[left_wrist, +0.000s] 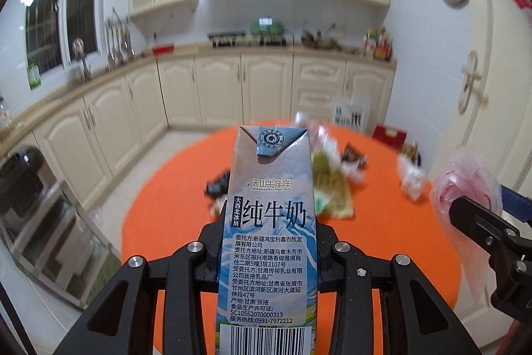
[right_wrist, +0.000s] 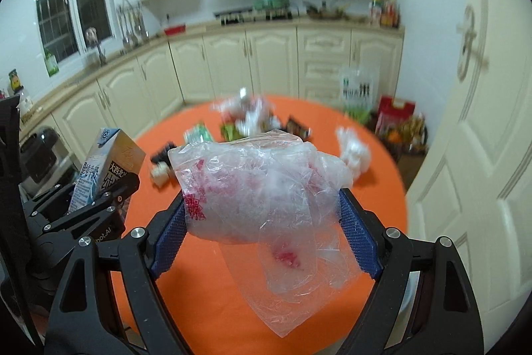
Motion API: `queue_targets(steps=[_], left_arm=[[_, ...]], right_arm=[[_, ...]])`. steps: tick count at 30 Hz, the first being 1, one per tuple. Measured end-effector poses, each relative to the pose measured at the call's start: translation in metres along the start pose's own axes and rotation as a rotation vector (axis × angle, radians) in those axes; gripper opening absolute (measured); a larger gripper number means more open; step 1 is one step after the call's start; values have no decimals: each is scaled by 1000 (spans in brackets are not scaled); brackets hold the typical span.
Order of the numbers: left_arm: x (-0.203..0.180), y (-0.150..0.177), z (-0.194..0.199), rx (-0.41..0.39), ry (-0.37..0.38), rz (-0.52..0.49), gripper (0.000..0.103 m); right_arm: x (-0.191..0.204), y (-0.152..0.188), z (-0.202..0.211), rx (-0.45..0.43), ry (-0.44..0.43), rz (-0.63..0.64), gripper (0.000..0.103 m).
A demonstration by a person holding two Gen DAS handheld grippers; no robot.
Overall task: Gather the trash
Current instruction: 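Carry the milk carton and plastic bag with both grippers over the blue bin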
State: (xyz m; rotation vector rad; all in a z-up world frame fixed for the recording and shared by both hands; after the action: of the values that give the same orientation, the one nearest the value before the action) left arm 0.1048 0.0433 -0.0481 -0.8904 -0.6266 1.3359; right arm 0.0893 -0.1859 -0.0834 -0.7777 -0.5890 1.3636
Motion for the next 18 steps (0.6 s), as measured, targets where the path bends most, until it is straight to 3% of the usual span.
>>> queue_targets(steps=[8,18], left_arm=[[-28,-14,65,-174,19,-37,34],[-54,5,81,-171,96,-85,34]], right_arm=[[-8,-23,56,-154,16,-17,84],[-33,-17,82,-193,77,-48,84]])
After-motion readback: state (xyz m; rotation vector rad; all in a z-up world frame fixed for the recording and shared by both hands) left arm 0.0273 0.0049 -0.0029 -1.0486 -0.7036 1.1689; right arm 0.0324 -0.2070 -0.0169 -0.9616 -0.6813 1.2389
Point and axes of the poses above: each gripper's, at about its wrist camera, not at the fingertips, and z roughly against the way its jaws point, x to its left, y to its underside, the point moved 2 cm from there along -z, roughly the way its jaws point, and after that the axes turned 10 degrees about y, right-handed, at the moved point
